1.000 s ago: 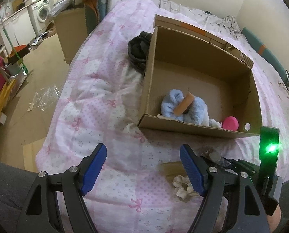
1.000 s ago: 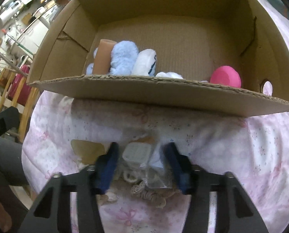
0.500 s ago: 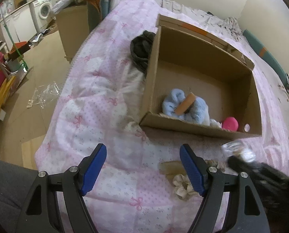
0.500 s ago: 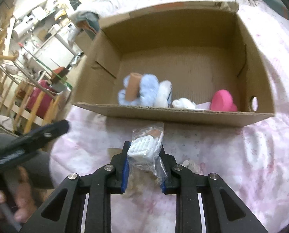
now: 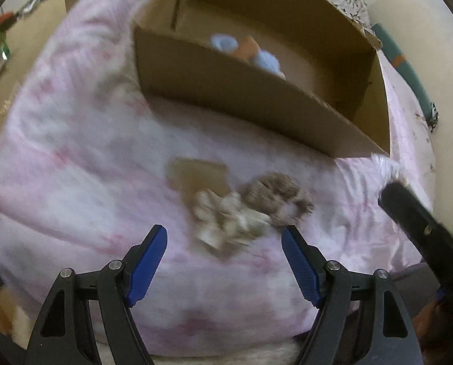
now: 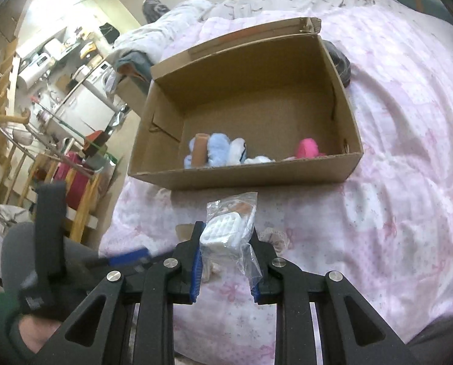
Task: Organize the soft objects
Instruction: 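Grasp the clear plastic bag with the right tool while the left tool grasps the crumpled white cloth, then carry the plastic bag and white cloth over the box with both tools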
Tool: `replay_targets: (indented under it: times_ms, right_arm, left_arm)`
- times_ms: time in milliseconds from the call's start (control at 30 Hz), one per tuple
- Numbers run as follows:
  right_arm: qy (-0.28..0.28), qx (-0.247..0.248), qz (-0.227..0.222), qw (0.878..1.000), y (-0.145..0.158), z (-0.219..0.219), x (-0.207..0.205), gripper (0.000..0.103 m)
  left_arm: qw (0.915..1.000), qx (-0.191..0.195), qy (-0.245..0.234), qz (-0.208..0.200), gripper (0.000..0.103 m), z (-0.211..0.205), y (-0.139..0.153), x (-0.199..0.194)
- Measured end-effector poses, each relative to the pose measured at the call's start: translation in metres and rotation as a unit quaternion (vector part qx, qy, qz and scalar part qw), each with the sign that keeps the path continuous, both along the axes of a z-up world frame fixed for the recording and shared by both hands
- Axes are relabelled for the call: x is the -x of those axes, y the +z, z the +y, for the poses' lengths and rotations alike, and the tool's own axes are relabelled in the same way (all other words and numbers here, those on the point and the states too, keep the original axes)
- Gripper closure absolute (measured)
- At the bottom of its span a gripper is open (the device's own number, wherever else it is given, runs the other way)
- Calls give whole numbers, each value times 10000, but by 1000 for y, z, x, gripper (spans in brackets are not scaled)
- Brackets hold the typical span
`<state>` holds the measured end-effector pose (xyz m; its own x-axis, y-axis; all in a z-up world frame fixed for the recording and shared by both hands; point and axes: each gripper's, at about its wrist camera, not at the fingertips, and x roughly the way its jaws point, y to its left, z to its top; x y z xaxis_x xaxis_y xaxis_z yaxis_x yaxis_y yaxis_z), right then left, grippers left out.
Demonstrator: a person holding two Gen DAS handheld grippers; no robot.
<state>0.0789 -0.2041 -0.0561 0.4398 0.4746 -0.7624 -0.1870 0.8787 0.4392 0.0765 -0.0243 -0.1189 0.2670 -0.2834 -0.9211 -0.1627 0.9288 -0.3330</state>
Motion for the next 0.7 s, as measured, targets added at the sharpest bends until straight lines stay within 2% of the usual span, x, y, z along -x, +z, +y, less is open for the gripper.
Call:
replay_targets:
  times_ms: [100,167,200,267,367,467,700]
  right_arm:
    - [-52,-77,-35,10000,0,-5,-1,77]
    - [-90,-119,-9,9999,-2,-5,-3,77]
    - [-99,-136,-7,9999,-3,-5,-5,77]
    - [-103,-166,-9,9998,-2,-6,-4,77]
    - [-92,-227,-29,9997,-1,-8,-4,77]
    - [-87,-299,-56,9995,1,-9,-3,77]
    - [-84,-453,-3,9989,1,-11,-4,77]
  left_arm:
    - [9997,-210,101,-39,28,-9,-10,-1]
    - [9995,-298,68,23,32,-11,-18,-5]
    - [9994,-328,40,109,40,-11,-22,-7]
    - [9988,-448,119,146,65,-6,-26,-8]
    - [9990,-360,157,233,81,3,-26,-8]
    - [9987,-290,128,398,83,10,-21,-7]
    - [9936,-1035,-135,428,84,26,7,-4]
